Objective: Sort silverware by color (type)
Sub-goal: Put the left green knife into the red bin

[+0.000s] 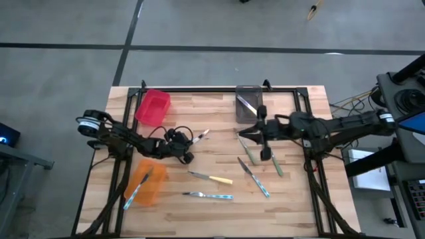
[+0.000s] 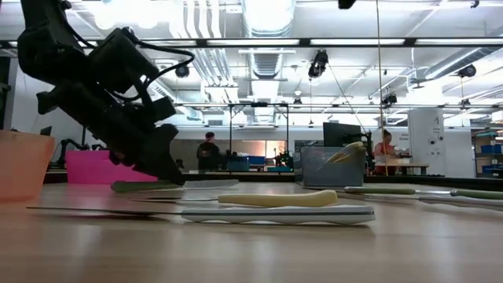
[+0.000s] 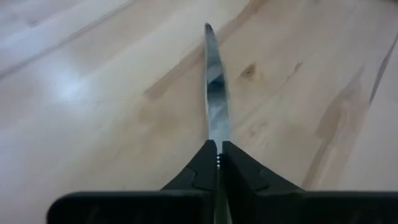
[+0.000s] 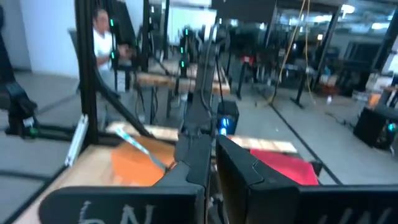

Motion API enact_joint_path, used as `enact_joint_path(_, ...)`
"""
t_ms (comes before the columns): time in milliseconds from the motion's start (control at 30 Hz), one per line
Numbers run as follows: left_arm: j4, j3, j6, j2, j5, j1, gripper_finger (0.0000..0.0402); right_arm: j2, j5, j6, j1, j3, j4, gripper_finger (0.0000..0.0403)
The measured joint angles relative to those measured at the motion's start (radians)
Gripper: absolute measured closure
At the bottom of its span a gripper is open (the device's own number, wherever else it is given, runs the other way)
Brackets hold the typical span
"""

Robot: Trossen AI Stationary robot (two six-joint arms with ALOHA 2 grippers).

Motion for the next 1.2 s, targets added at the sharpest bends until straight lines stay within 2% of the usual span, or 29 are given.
enact_joint_path(200,-0.001,-0.002,0.000,-0.068,0.010,0.000,0.0397,-0.026,0.000,0.061,0.000,-0.116,0.129,0.0385)
enact_joint_path(333,-0.012,-0.002,0.002,-0.096,0.013,0.000,0.0398,-0.019,0.001,0.087,0.000,-0.146,0.144,0.0385)
enact_joint_path(567,-0.061,-0.001,0.155,-0.139,0.171,0.001,0.0400,0.026,0.000,0.112,0.000,-0.150,0.145,0.0385)
enact_joint_path(700,-0.132,0.000,0.218,-0.189,0.182,0.021,0.0399,0.069,0.001,0.120,-0.001,-0.151,0.141,0.0385)
enact_joint_path(800,-0.185,0.000,0.287,-0.233,0.196,0.046,0.0385,0.104,0.024,0.120,-0.001,-0.151,0.152,0.0385)
enact_joint_path(933,-0.242,0.001,0.381,-0.277,0.277,0.107,0.0351,0.137,0.084,0.114,-0.007,-0.151,0.168,0.0385)
enact_joint_path(1200,-0.242,0.001,0.563,-0.244,0.343,0.194,0.0279,0.150,0.087,0.147,-0.090,-0.151,0.172,0.0385)
